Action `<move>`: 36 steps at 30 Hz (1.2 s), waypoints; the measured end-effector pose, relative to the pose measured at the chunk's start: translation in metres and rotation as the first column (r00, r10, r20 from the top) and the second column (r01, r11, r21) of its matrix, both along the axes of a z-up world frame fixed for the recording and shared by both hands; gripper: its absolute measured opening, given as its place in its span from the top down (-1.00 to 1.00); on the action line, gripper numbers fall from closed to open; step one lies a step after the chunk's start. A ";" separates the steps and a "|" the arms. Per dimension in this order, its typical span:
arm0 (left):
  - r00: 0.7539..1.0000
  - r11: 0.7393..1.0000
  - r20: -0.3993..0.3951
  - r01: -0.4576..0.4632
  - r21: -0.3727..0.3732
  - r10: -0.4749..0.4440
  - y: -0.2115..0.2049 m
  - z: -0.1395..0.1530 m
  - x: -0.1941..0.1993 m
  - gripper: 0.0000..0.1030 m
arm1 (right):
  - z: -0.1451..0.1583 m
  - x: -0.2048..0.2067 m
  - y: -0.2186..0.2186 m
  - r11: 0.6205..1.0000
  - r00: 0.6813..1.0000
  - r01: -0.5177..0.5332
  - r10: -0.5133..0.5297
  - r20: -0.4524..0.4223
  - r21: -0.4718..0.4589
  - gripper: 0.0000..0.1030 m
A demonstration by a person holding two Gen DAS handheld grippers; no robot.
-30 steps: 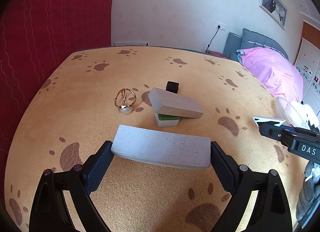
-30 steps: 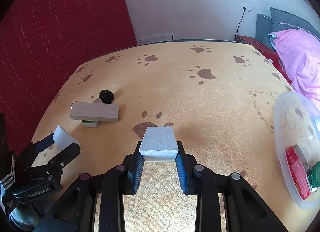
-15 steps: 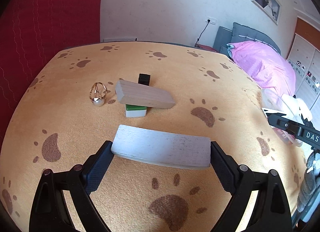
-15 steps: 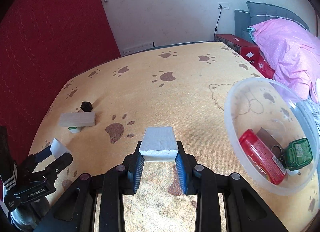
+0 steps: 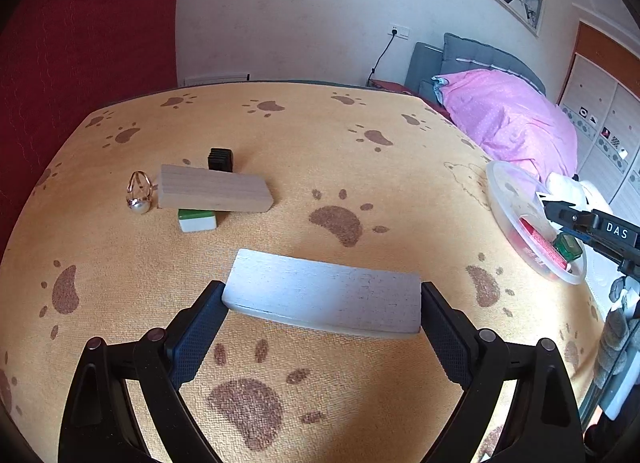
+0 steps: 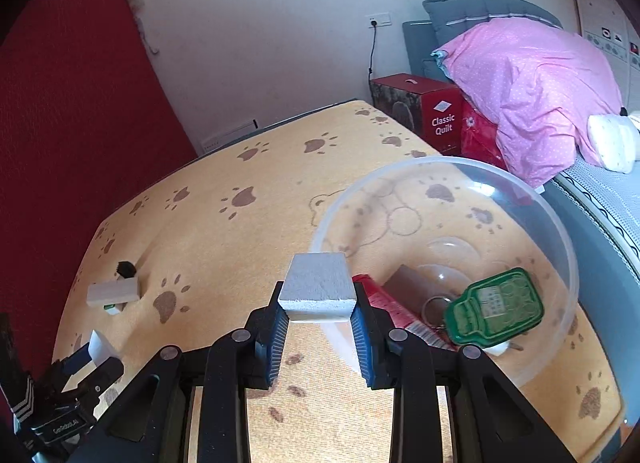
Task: Organize rigid objects
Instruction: 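Carry both items to the bowl and open the right gripper to drop the card, then lower the white foam block into the bowl and open the left gripper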
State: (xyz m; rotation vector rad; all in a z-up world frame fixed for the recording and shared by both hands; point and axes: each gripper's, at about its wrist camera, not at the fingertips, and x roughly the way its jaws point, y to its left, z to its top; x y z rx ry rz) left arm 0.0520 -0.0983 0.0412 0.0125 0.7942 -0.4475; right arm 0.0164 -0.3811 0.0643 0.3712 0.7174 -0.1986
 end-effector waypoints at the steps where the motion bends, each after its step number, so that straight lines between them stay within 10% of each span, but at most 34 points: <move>1: 1.000 1.000 0.000 0.006 0.004 -0.006 -0.004 0.000 -0.001 -0.82 | -0.001 -0.002 -0.006 1.000 1.000 0.014 -0.014 0.003 0.000 0.38; 10: 0.998 0.998 0.010 0.058 0.039 -0.058 -0.041 0.006 -0.012 -0.82 | -0.011 -0.002 -0.043 0.993 0.994 0.108 -0.108 -0.001 -0.045 0.37; 14: 0.996 0.995 0.020 0.087 0.058 -0.088 -0.058 0.010 -0.015 -0.82 | -0.013 -0.008 -0.054 0.989 0.990 0.137 -0.137 0.017 -0.047 -0.26; 36: 0.971 0.969 0.070 0.222 0.105 -0.230 -0.171 0.035 -0.013 -0.82 | -0.013 -0.030 -0.079 0.975 0.981 0.188 -0.182 0.063 -0.118 -0.52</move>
